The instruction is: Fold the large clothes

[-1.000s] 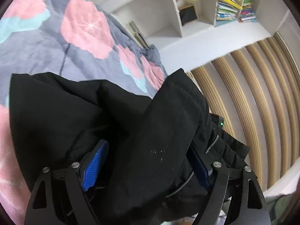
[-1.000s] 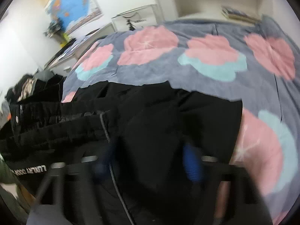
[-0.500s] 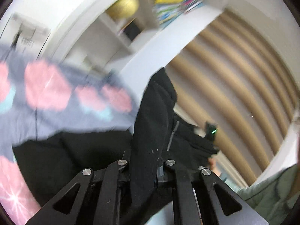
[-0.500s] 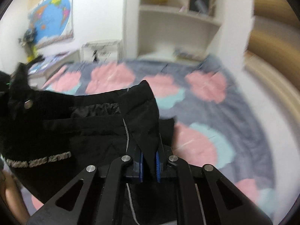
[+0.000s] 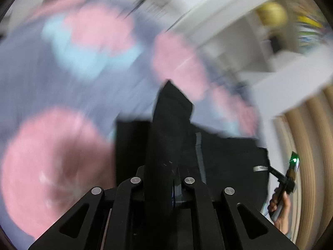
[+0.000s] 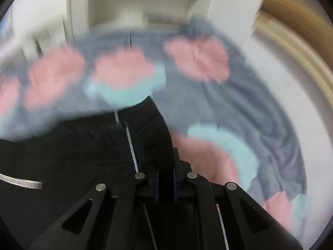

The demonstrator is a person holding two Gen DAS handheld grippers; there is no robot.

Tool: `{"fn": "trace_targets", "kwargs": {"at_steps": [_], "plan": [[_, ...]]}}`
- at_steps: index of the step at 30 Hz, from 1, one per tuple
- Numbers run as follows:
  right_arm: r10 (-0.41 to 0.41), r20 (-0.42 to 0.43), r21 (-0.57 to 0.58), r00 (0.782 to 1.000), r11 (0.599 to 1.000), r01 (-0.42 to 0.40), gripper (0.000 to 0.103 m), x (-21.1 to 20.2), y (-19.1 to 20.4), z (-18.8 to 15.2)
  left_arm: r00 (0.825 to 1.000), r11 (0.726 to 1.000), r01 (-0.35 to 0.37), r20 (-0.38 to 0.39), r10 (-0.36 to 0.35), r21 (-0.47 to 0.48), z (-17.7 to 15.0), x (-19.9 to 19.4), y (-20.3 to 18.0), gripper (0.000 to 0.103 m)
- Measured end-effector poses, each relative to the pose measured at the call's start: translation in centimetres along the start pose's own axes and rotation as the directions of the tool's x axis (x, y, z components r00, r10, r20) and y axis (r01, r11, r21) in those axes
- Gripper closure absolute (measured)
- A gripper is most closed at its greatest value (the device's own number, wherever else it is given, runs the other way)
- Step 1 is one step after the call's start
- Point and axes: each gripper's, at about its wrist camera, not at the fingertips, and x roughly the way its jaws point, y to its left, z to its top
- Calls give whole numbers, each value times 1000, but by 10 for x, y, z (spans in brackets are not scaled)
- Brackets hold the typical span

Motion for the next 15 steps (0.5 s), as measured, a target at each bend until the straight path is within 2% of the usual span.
{"fn": "trace_targets", "kwargs": {"at_steps": [1, 3, 5, 7, 9, 11, 13, 14, 15], "plan": [[10, -58, -4, 998, 1000, -10, 93, 23, 7, -4, 998, 993, 39, -49, -44, -108, 0, 14, 20, 92], [-25, -91, -41, 996, 999, 21, 92, 48, 21, -9, 994, 982, 73, -64, -86, -173, 0, 23, 37, 90], [-66, -95, -84, 993, 995, 58, 91, 57, 29, -13, 993, 983, 81, -71, -94, -165, -2, 24, 39, 89], [-68, -94, -96, 993, 994, 59, 89, 54, 29, -13, 997, 995, 48, -50, -52, -86, -4, 16, 27, 86], [-38, -81, -101, 996, 994, 29, 88, 42, 21, -12, 1000, 1000, -15, -1, 15, 1, -2, 1, 8, 79], [-16, -64, -92, 998, 996, 10, 85, 19, 13, -18, 997, 997, -34, 76, 29, 74, 2, -26, -10, 75], [42, -2, -58, 999, 997, -42, 72, -15, 7, -22, 981, 992, -39, 191, 15, 122, 2, -60, -24, 65], [81, 51, -35, 995, 996, -79, 57, -40, -1, -25, 968, 992, -50, 248, 20, 117, 2, -69, -27, 52], [104, 86, -22, 991, 994, -103, 48, -60, -3, -28, 950, 992, -64, 311, 26, 112, 0, -83, -30, 47]]}}
